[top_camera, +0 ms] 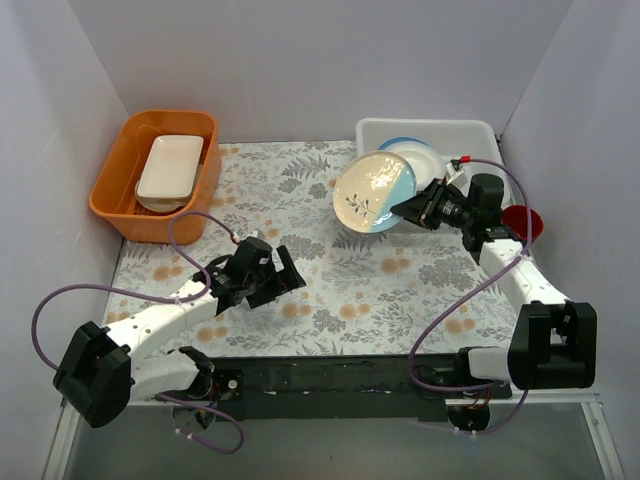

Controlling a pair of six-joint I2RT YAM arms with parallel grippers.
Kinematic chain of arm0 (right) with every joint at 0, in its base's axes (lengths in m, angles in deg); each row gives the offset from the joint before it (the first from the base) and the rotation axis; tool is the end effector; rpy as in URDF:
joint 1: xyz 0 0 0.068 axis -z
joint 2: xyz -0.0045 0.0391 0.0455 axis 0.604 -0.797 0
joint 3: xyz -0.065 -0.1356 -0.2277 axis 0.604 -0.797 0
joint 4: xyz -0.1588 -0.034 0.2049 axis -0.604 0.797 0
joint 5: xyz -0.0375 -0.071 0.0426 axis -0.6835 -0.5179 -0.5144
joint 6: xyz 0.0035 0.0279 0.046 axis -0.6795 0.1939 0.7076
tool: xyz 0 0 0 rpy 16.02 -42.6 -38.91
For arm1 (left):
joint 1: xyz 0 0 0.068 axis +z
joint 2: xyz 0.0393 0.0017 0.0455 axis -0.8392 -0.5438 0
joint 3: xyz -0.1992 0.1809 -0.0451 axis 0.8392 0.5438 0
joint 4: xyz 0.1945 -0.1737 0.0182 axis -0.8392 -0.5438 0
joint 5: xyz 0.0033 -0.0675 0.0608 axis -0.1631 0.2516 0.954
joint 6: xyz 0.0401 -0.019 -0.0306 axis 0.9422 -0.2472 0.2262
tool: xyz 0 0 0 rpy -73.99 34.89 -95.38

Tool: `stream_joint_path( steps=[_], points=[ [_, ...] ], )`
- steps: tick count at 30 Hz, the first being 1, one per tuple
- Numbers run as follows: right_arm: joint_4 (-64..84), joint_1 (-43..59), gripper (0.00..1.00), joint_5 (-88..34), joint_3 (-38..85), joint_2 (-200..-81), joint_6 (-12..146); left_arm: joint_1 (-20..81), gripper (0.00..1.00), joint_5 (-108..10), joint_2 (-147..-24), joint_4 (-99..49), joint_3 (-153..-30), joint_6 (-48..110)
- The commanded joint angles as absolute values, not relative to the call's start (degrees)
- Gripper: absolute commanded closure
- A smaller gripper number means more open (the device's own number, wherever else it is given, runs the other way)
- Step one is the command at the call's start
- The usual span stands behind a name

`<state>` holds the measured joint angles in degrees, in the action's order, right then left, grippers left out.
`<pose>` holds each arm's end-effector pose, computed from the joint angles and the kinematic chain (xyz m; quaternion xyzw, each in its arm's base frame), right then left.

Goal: Place the plates into the plastic bin on the countertop
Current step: Pick up the plate at the center of the board, then place the plate in the plastic bin.

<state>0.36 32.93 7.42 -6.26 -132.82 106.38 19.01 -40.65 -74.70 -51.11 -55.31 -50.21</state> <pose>0.2820 0.0446 0.2760 0.0781 0.7823 0.4951 0.3697 0.1709 -0.1336 0.1986 -0.4355 0.8426 -0.2866 0.1351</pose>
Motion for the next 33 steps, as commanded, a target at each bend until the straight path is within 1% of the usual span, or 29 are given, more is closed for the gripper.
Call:
stream_joint_path(
  steps=[1, 3, 11, 23, 33],
  points=[
    [-8.3, 35.0, 0.99, 10.9, 1.5, -134.4, 107.0, 19.3, 0.02, -40.9, -72.0, -50.5, -55.1, -51.2],
    [-8.6, 35.7, 0.99, 11.0, 3.2, -136.3, 107.1, 19.3, 0.02, -42.8, -72.2, -50.1, -55.3, -51.3],
    [-8.8, 39.2, 0.99, 11.7, 8.8, -143.9, 107.4, 19.3, 0.02, -43.3, -74.8, -49.2, -56.1, -50.8],
    [-9.3, 42.9, 0.99, 13.5, 13.2, -149.6, 109.4, 19.3, 0.02, -44.9, -76.5, -47.5, -55.7, -50.8],
    [-8.5, 43.7, 0.99, 14.6, 18.5, -153.5, 111.0, 19.3, 0.02, -45.3, -75.8, -48.1, -55.3, -51.0]
  ],
)
